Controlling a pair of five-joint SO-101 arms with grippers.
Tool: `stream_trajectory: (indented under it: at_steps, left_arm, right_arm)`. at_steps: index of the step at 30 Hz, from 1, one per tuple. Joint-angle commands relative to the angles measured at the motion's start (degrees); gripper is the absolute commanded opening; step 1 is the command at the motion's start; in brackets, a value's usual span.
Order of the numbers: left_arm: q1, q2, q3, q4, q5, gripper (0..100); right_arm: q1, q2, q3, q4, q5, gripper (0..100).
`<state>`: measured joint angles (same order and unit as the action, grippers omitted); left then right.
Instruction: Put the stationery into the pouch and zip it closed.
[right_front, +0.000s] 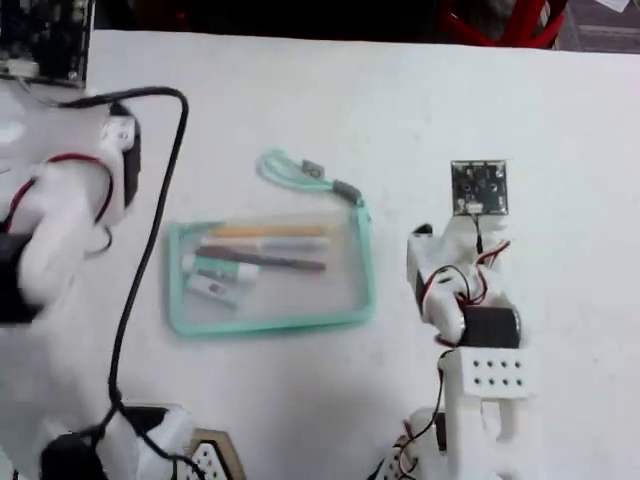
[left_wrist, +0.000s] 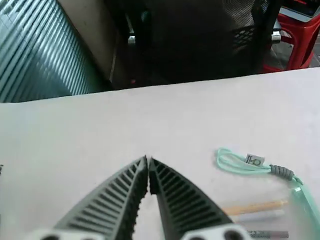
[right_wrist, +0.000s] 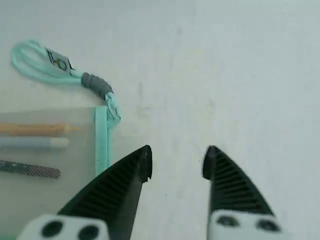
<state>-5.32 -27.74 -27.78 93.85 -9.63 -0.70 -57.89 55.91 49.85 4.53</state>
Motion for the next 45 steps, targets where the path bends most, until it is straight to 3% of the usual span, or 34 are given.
stream_trajectory:
  at_steps: [1, 6, 10, 18, 24, 29, 35, 42, 45]
  left_arm:
    - [2.0, -7.1, -9.4, 5.6, -2.1, 2]
    - [4.2, -20.4, -11.6, 5.9, -2.3, 3]
    - [6.1, -30.5, -5.2, 5.5, -1.9, 3]
    - [6.0, -55.5, 10.5, 4.2, -1.8, 2]
    - [5.7, -79.0, 24.1, -2.1, -2.2, 3]
    - [5.1, -75.6, 26.2, 0.3, -1.8, 3]
    - [5.1, -76.8, 38.9, -2.4, 2.0, 2]
    - [5.1, -76.8, 55.7, -10.9, 4.0, 2]
    - [5.1, -76.8, 60.7, -14.0, 4.5, 2]
  right_arm:
    - [-1.0, -6.8, -14.9, 11.6, 2.3, 5.3]
    - [-1.1, -18.3, -34.1, 23.0, 9.8, 4.4]
    - [-1.1, -27.5, -43.1, 28.5, 12.9, 3.3]
    - [-1.0, -45.2, -43.3, 32.1, 12.8, 3.4]
    - [-0.9, -45.3, -45.5, 38.7, 12.7, 3.4]
    - [-0.9, -45.5, -45.9, 38.6, 12.7, 3.5]
    - [-0.8, -45.5, -45.4, 38.9, 12.7, 3.6]
    - [-0.7, -45.4, -43.3, 37.5, 12.7, 3.6]
    - [-0.9, -45.4, -36.7, 31.1, 12.7, 3.6]
